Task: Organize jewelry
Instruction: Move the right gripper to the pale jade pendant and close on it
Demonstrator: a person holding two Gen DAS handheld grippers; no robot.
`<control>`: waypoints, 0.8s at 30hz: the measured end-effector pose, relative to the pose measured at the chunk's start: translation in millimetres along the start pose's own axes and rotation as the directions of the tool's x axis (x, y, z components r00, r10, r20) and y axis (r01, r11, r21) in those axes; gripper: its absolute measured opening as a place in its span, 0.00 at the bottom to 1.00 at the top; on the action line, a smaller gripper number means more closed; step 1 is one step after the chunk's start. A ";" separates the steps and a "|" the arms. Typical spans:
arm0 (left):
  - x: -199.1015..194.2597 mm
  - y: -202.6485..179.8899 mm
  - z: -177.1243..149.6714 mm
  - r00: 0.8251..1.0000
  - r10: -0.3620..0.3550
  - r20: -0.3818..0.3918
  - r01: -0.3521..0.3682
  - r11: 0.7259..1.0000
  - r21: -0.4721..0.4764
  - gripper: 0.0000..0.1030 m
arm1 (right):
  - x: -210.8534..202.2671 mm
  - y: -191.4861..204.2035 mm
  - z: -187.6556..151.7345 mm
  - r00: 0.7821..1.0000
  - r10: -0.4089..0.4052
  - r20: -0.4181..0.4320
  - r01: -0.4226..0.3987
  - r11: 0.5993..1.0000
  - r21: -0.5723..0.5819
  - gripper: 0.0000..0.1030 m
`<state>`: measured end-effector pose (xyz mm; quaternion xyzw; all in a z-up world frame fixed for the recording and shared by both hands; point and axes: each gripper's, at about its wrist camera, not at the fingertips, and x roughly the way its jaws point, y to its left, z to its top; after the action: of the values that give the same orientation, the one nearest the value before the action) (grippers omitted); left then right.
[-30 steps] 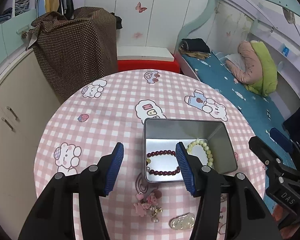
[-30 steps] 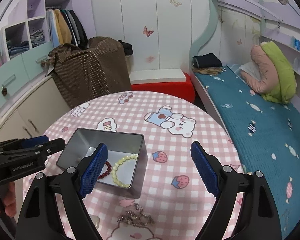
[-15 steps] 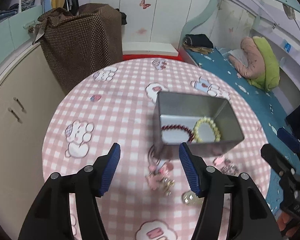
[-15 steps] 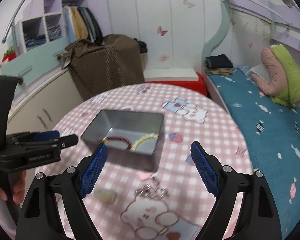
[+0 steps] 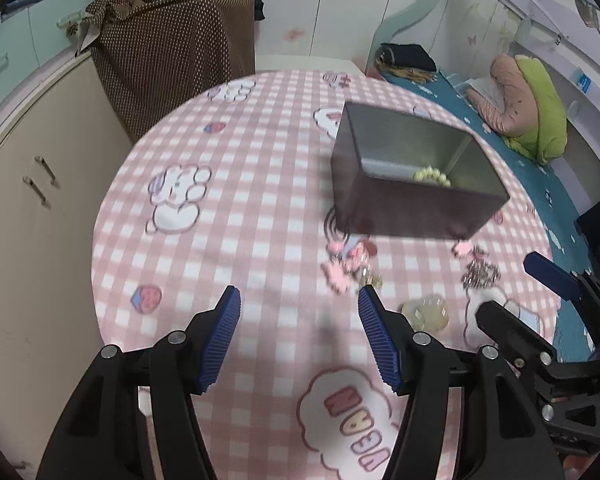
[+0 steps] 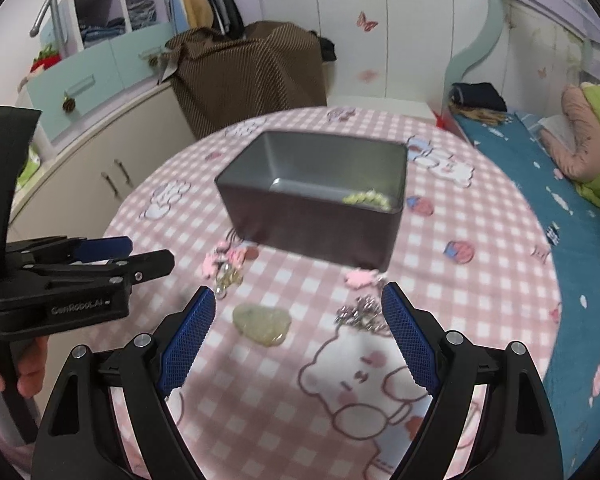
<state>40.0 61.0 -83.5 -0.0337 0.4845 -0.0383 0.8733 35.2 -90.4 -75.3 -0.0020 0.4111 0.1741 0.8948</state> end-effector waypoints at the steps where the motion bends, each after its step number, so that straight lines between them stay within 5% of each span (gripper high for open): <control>1: 1.3 0.3 -3.0 1.000 -0.001 -0.008 0.001 1.000 0.001 0.57 | 2.8 1.7 -2.2 1.000 0.002 -0.010 -0.002 1.000 -0.002 0.80; 15: 16.6 13.0 -27.8 0.998 0.009 -0.064 -0.010 1.000 -0.025 0.57 | 41.2 20.2 -14.6 0.996 -0.010 -0.091 0.006 0.999 -0.049 0.80; 24: 15.9 20.9 -25.9 0.998 -0.014 -0.059 0.011 0.999 -0.045 0.58 | 60.6 31.6 -15.9 0.995 -0.042 -0.092 0.032 0.994 -0.105 0.64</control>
<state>27.1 79.7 -112.6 -0.0550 0.5106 -0.0339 0.8574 50.1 -44.3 -126.1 -0.0642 0.4430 0.1784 0.8762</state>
